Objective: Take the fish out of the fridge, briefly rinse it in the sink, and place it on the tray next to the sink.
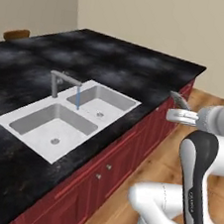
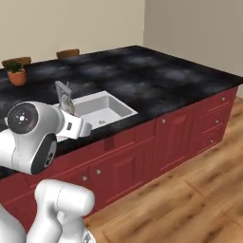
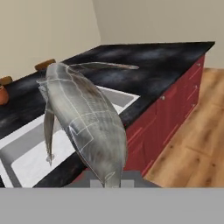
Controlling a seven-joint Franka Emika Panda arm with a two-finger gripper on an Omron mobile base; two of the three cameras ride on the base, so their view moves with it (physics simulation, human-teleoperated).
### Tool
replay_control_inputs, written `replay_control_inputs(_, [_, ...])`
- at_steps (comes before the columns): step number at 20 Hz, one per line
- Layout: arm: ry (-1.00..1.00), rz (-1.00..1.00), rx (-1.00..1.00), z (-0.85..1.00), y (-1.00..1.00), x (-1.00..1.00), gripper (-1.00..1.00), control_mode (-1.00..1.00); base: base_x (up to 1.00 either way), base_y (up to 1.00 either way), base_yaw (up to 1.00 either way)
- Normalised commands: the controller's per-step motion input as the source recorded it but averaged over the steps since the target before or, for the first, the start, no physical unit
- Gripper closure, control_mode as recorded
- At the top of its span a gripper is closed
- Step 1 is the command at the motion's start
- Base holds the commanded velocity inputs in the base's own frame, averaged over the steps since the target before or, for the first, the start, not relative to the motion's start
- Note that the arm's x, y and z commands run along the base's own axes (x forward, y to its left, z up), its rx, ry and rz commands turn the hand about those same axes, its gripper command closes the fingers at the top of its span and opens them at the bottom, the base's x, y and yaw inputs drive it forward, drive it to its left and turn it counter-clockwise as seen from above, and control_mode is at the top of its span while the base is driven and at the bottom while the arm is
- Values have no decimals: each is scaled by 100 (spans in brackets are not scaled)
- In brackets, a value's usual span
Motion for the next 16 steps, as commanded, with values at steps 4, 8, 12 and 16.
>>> replay_control_inputs(4, [0,0,0,0,0,0,100,100,43,-72,36])
replay_control_inputs(8, [0,0,0,0,0,0,100,100,60,-100,21])
replay_control_inputs(12, [0,0,0,0,0,0,100,100,62,-100,17])
replay_control_inputs(16, [0,0,0,0,0,0,100,100,50,-68,33])
